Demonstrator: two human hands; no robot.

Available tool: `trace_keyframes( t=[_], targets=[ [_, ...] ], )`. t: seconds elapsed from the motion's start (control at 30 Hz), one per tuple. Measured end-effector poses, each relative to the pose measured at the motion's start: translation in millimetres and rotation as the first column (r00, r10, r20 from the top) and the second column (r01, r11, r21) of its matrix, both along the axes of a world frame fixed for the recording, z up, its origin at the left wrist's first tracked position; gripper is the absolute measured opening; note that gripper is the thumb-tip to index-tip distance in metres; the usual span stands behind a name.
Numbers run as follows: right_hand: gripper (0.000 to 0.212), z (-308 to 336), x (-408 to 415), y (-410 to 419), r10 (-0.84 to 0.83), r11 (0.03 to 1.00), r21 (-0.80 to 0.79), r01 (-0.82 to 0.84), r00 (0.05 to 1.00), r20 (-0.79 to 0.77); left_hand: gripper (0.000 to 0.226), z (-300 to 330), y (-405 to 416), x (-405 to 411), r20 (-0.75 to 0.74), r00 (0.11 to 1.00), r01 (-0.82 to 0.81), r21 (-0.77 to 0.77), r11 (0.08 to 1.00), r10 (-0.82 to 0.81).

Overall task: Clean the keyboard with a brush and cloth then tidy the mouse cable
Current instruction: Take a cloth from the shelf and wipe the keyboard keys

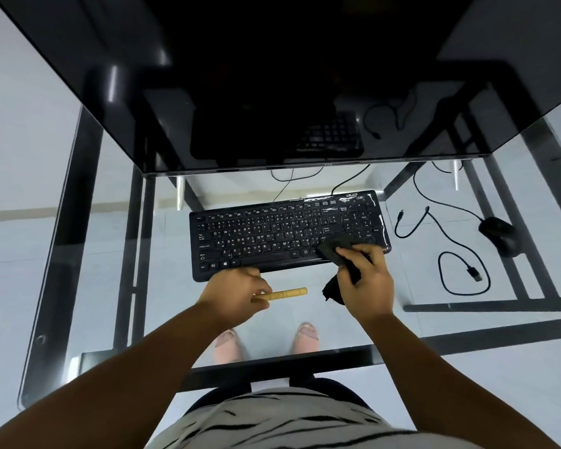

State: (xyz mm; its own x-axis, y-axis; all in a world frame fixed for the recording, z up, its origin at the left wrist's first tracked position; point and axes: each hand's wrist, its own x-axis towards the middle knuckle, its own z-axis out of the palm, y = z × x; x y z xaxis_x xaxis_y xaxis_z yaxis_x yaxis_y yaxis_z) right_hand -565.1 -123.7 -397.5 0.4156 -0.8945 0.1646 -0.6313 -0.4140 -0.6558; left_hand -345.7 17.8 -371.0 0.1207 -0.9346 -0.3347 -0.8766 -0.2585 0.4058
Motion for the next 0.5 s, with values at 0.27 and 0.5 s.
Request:
trace_keyframes(
  t=[0.27,0.5],
  targets=[
    [0.033,-2,14,12,0.168,0.985,-0.035,-0.168,0.986,-0.024,0.024,-3,28,20,0.037,0.998,-0.053,-0.019,0.998,0.054],
    [0.037,1,38,26,0.327,0.938,-0.061,-0.341,0.930,-0.166,0.071,7,15,49,0.066,0.955,-0.264,-0.256,0.930,0.289]
  ],
)
